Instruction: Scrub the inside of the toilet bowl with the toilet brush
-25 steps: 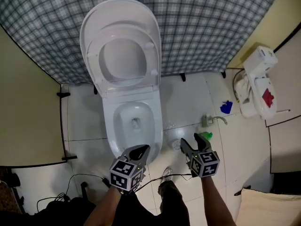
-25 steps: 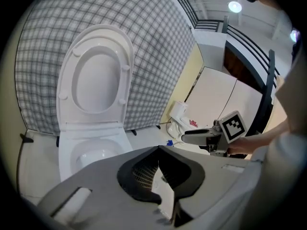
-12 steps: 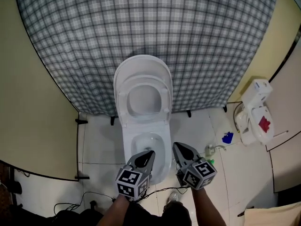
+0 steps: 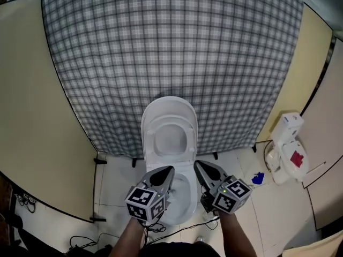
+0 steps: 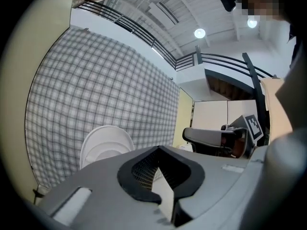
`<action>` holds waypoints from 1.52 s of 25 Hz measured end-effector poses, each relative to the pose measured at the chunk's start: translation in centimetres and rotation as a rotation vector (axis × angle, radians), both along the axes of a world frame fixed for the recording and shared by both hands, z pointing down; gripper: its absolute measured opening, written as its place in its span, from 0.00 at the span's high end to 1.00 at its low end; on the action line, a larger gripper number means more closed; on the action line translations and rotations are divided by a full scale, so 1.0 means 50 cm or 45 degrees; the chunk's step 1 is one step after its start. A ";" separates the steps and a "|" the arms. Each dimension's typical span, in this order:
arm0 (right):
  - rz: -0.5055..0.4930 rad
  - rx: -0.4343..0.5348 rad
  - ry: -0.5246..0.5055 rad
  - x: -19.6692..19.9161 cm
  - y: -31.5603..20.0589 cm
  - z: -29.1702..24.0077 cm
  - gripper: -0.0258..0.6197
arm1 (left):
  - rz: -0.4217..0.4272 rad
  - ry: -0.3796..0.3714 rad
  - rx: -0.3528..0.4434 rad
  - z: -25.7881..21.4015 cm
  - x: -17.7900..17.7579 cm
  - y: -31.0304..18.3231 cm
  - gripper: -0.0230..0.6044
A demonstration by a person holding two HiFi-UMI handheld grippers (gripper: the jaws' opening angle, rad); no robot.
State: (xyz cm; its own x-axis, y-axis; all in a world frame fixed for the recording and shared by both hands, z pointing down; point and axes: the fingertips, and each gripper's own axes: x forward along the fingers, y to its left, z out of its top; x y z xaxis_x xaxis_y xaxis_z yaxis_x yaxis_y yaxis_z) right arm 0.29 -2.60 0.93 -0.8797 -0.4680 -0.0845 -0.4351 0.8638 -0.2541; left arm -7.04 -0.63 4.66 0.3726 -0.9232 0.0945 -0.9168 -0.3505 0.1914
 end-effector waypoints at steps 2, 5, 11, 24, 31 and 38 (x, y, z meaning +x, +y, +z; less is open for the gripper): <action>-0.041 0.012 0.025 -0.012 0.007 -0.021 0.96 | 0.011 -0.019 0.014 -0.024 0.000 -0.002 0.95; -0.066 0.073 0.039 -0.019 0.007 -0.056 0.96 | 0.022 -0.046 0.042 -0.059 0.002 -0.008 0.95; -0.057 0.133 0.080 -0.022 0.019 -0.095 0.96 | 0.002 -0.055 0.066 -0.108 -0.002 0.002 0.95; -0.082 0.231 0.158 -0.023 0.110 -0.092 0.96 | -0.047 -0.052 0.134 -0.135 -0.002 0.095 0.95; -0.035 0.183 0.183 -0.036 0.002 -0.059 0.95 | 0.001 -0.054 0.113 -0.122 -0.008 -0.009 0.95; -0.030 0.197 0.181 -0.028 0.021 -0.061 0.96 | -0.002 -0.045 0.121 -0.123 0.007 0.010 0.95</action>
